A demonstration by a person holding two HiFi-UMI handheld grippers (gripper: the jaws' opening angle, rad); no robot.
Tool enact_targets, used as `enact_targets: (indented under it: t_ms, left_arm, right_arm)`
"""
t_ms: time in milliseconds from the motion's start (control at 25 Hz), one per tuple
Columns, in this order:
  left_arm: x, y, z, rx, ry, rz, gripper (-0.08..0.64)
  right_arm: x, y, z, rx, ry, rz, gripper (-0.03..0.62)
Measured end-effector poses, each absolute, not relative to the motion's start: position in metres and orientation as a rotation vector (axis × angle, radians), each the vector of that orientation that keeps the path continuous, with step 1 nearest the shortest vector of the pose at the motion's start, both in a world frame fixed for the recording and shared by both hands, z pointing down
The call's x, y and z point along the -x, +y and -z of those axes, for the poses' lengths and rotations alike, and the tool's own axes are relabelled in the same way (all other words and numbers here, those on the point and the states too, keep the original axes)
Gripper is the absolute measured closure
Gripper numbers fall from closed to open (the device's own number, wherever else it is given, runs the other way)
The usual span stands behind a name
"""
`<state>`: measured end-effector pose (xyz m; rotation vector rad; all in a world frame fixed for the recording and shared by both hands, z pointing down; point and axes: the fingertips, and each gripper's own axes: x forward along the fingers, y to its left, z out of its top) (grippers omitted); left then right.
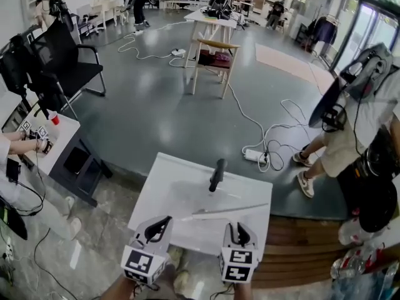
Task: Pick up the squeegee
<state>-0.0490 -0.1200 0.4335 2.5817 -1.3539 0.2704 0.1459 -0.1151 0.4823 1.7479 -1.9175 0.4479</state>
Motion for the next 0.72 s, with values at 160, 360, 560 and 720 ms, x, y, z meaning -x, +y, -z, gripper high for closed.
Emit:
enact_targets:
  t_ms: [160,360,560,720]
  left_arm:
    - [0.053,-0.100,-0.416,-2.611,-1.382,-0.250,0.558]
    - [0.049,-0.072,-0.402,-2.646,-1.389,-0.226,0.558]
    - [0.045,-0.044,-0.390,-2.671,-1.381,-0.223,0.558]
    - [0.045,-0.023,-0.383,-2.694,-1.373,-0.202,0.558]
  right_arm:
    - [-0.154,-0.087,-0.447,-1.825,-1.930,-0.379,0.515]
    - [-0.164,-0.050,-0.425,-1.906,-1.965,-0.329,0.515]
    - [-0.172,-0.014,-0.405,-1.989,-1.973,-0.278,0.515]
    - [-0.171,0.008,-0.398,-2.023,-1.991,-0.252,0.515]
